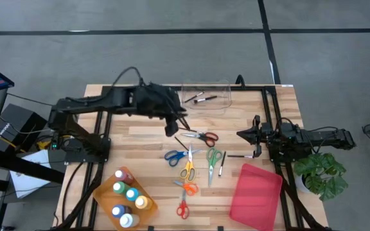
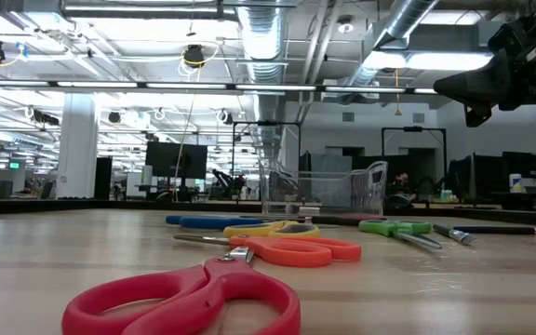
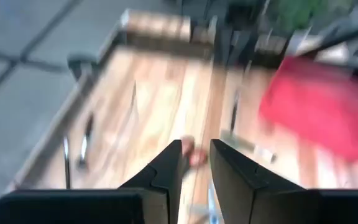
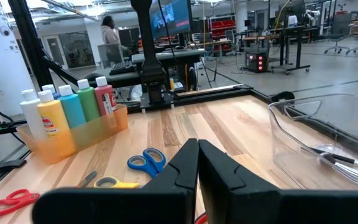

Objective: Pick & Place Paint Supplies
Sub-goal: Put the eyeshadow brush into the transparent bin

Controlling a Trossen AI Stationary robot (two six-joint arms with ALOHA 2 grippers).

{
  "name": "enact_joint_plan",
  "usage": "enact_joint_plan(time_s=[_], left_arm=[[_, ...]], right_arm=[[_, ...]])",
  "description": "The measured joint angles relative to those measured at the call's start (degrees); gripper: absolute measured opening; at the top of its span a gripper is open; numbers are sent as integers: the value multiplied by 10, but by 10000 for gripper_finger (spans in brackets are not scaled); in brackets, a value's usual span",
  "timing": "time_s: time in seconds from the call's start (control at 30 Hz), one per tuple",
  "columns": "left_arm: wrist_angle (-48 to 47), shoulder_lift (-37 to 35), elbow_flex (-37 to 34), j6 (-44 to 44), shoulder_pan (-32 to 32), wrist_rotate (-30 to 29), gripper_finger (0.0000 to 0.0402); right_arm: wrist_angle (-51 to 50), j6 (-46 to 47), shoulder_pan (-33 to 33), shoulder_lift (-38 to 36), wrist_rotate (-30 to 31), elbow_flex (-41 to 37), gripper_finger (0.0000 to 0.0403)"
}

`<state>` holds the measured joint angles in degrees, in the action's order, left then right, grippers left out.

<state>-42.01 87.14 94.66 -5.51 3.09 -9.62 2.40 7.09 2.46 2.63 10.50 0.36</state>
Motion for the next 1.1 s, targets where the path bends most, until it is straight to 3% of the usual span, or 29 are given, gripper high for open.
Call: enact_joint_plan(time_s=[0.33, 0.43, 0.53, 0.67, 0.83, 1.1], left_arm=[[94, 0, -264, -6, 47, -5, 76], [145, 0, -321, 3, 75, -3, 76], [177, 0, -361, 10, 110, 35, 73], [217, 1, -388, 2, 156, 91, 47], [216, 19, -393, 20, 183, 102, 7], [223, 79, -393, 140, 179, 146, 2]], right_arm=[[0, 0, 0, 0, 0, 0, 8], [0, 0, 0, 0, 0, 0, 8], [0, 0, 0, 0, 0, 0, 8], [0, 0, 0, 0, 0, 0, 8], [0, 0, 0, 0, 0, 0, 8], [0, 0, 0, 0, 0, 0, 8]])
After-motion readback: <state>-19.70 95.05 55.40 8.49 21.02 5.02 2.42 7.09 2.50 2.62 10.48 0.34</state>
